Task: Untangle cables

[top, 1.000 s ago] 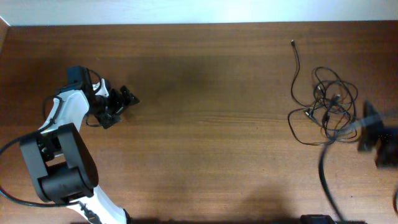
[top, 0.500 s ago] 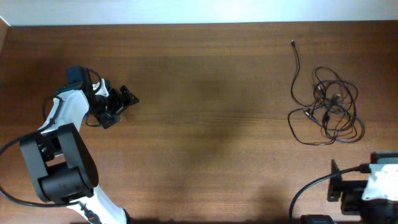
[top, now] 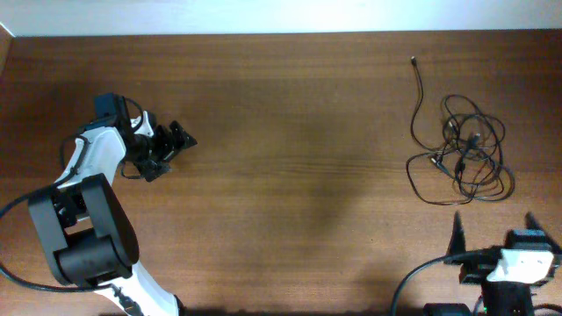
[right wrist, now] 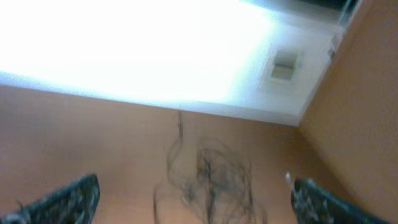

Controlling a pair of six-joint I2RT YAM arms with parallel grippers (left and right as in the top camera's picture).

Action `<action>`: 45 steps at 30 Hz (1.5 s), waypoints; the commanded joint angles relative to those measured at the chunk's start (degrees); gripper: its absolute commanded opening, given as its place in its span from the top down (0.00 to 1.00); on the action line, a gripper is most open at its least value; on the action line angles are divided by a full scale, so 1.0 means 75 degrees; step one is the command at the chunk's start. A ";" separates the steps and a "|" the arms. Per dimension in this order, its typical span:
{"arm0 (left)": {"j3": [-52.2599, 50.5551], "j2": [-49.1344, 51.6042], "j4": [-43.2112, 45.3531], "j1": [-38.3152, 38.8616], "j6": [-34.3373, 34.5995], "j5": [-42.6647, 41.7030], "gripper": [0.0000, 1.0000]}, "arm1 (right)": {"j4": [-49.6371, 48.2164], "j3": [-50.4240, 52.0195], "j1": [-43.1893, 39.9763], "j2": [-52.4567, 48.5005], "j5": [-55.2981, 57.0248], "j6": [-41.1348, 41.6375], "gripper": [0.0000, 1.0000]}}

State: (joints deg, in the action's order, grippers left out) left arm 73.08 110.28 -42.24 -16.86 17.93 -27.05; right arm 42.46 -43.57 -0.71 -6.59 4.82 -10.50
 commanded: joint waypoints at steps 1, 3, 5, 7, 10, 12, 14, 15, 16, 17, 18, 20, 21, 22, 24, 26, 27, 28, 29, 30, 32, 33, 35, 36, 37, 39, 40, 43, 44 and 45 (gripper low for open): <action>0.0122 0.0082 0.0017 -0.0023 -0.0114 -0.0076 0.01 | -0.2241 0.0909 0.0000 0.0807 -0.0790 0.0023 0.02; 0.0122 0.0082 0.0017 -0.0023 -0.0114 -0.0076 0.01 | -0.3879 0.1530 0.0000 0.0848 -0.1145 0.0026 0.01; 0.0122 0.0082 0.0017 -0.0023 -0.0114 -0.0076 0.01 | -0.5205 0.2229 0.0000 0.0848 -0.1492 0.0029 0.02; 0.0122 0.0082 0.0017 -0.0023 -0.0114 -0.0076 0.01 | -0.6155 0.3142 0.0000 0.0848 -0.1620 0.0061 0.02; 0.0122 0.0082 0.0017 -0.0023 -0.0114 -0.0076 0.01 | -0.7067 0.4217 0.0000 0.0848 -0.1559 0.0058 0.02; 0.0122 0.0082 0.0017 -0.0023 -0.0114 -0.0076 0.01 | -0.7408 0.4797 0.0000 0.0848 -0.1562 0.0067 0.01; 0.0122 0.0082 0.0017 -0.0023 -0.0114 -0.0076 0.01 | -0.7533 0.5123 0.0000 0.0848 -0.1562 0.0268 0.02; 0.0122 0.0082 0.0017 -0.0023 -0.0114 -0.0076 0.01 | -0.7673 0.5342 0.0000 0.0848 -0.1562 0.0361 0.02; 0.0122 0.0082 0.0017 -0.0023 -0.0114 -0.0076 0.01 | -0.7796 0.5563 0.0000 0.0848 -0.1559 0.0466 0.02; 0.0122 0.0082 0.0017 -0.0023 -0.0114 -0.0076 0.01 | -0.7868 0.5689 0.0000 0.0848 -0.1562 0.0469 0.02; 0.0122 0.0082 0.0017 -0.0023 -0.0114 -0.0076 0.01 | -0.7621 0.5767 0.0000 0.0851 -0.1559 0.0487 0.01; 0.0122 0.0082 0.0017 -0.0023 -0.0114 -0.0076 0.01 | -0.7149 0.5767 0.0000 0.0851 -0.1556 0.0484 0.01; 0.0122 0.0082 0.0017 -0.0023 -0.0114 -0.0076 0.01 | -0.6747 0.5767 0.0000 0.0851 -0.1553 0.0452 0.02; 0.0122 0.0082 0.0017 -0.0023 -0.0114 -0.0076 0.01 | -0.6274 0.5767 0.0000 0.0851 -0.1553 0.0455 0.02; 0.0122 0.0082 0.0017 -0.0023 -0.0114 -0.0076 0.01 | -0.5502 0.5767 0.0000 0.0851 -0.1556 0.0458 0.02; 0.0122 0.0082 0.0017 -0.0023 -0.0114 -0.0076 0.01 | -0.5149 0.5767 0.0000 0.0851 -0.1568 0.0463 0.02; 0.0122 0.0082 0.0017 -0.0023 -0.0114 -0.0079 0.01 | -0.5144 0.5767 0.0000 0.0851 -0.1562 0.0463 0.02; 0.0122 0.0082 0.0017 -0.0023 -0.0114 -0.0076 0.01 | -0.5144 0.5767 0.0000 0.0851 -0.1562 0.0463 0.02; 0.0122 0.0082 0.0017 -0.0023 -0.0114 -0.0076 0.01 | -0.5144 0.5767 0.0000 0.0851 -0.1562 0.0463 0.02; 0.0122 0.0082 0.0017 -0.0023 -0.0114 -0.0076 0.01 | -0.5144 0.5767 0.0000 0.0851 -0.1562 0.0463 0.02; 0.0122 0.0082 0.0017 -0.0023 -0.0114 -0.0076 0.01 | -0.5144 0.5767 0.0000 0.0851 -0.1562 0.0463 0.02; 0.0122 0.0082 0.0017 -0.0023 -0.0114 -0.0076 0.01 | -0.5144 0.5767 -0.0003 0.0851 -0.1562 0.0463 0.02; 0.0122 0.0082 0.0017 -0.0023 -0.0114 -0.0076 0.01 | -0.5141 0.5767 -0.0009 0.0845 -0.1562 0.0463 0.02; 0.0122 0.0082 0.0017 -0.0023 -0.0114 -0.0076 0.01 | -0.5141 0.5767 -0.0009 0.0845 -0.1562 0.0463 0.02; 0.0122 0.0082 0.0017 -0.0023 -0.0114 -0.0076 0.01 | -0.5144 0.5767 -0.0009 0.0845 -0.1562 0.0463 0.02; 0.0122 0.0082 0.0017 -0.0026 -0.0114 -0.0076 0.02 | -0.5144 0.5767 -0.0009 0.0845 -0.1562 0.0463 0.02; 0.0122 0.0082 0.0017 -0.0023 -0.0114 -0.0076 0.01 | -0.5141 0.5767 -0.0009 0.0845 -0.1562 0.0463 0.02; 0.0122 0.0082 0.0017 -0.0023 -0.0114 -0.0076 0.01 | -0.5141 0.5767 -0.0009 0.0845 -0.1562 0.0463 0.02; 0.0122 0.0082 0.0017 -0.0023 -0.0114 -0.0076 0.01 | -0.5144 0.5767 -0.0009 0.0845 -0.1562 0.0463 0.02; 0.0122 0.0082 0.0017 -0.0023 -0.0114 -0.0076 0.01 | -0.5144 0.5767 -0.0009 0.0845 -0.1562 0.0463 0.02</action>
State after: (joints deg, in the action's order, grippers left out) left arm 73.08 110.28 -42.22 -16.84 17.93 -27.07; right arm 3.60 -0.60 -0.71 -0.69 -6.37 -7.49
